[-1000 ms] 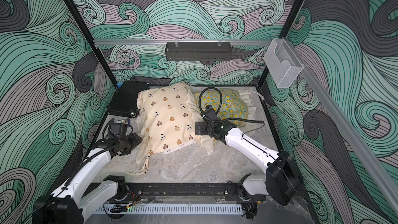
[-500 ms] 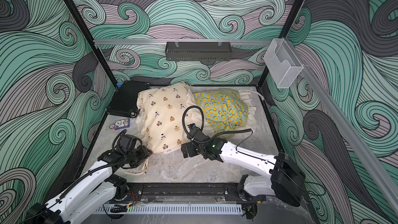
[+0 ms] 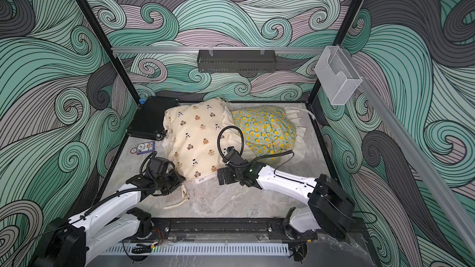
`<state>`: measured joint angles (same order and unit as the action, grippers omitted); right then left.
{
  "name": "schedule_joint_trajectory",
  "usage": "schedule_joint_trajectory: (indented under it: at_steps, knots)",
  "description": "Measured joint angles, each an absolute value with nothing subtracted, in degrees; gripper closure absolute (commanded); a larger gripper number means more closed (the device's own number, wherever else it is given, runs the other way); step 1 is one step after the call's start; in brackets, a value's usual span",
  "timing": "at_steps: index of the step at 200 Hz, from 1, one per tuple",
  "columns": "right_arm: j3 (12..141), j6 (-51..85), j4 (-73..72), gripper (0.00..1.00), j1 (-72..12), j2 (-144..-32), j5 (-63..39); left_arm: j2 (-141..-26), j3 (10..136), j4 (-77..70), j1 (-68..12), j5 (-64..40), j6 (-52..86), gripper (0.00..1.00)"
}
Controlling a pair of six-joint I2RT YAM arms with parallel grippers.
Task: Zip up pillowcases
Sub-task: Pick up the pillowcase from the center of the board.
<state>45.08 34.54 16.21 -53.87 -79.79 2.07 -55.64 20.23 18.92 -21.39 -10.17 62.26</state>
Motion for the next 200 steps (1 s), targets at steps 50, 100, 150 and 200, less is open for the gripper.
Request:
schedule_joint_trajectory:
  at_steps: [50, 100, 150, 200]
  knots:
    - [44.9, 34.1, 14.6, 0.01, -55.2, -80.0, 0.3, -55.3, 20.2, 18.5, -21.6, -9.5, 62.3, 0.75]
    - [44.9, 33.3, 14.0, 0.01, -56.6, -80.6, -0.4, -49.1, 20.3, 22.2, -21.7, -8.7, 63.4, 0.64]
    - [44.9, 33.3, 12.8, 0.01, -56.7, -81.1, -1.6, -48.9, 20.0, 20.4, -22.8, -8.4, 67.7, 0.61]
    - [44.9, 33.3, 12.2, 0.01, -56.7, -81.2, -1.9, -54.0, 20.0, 17.1, -23.9, -8.3, 69.3, 0.63]
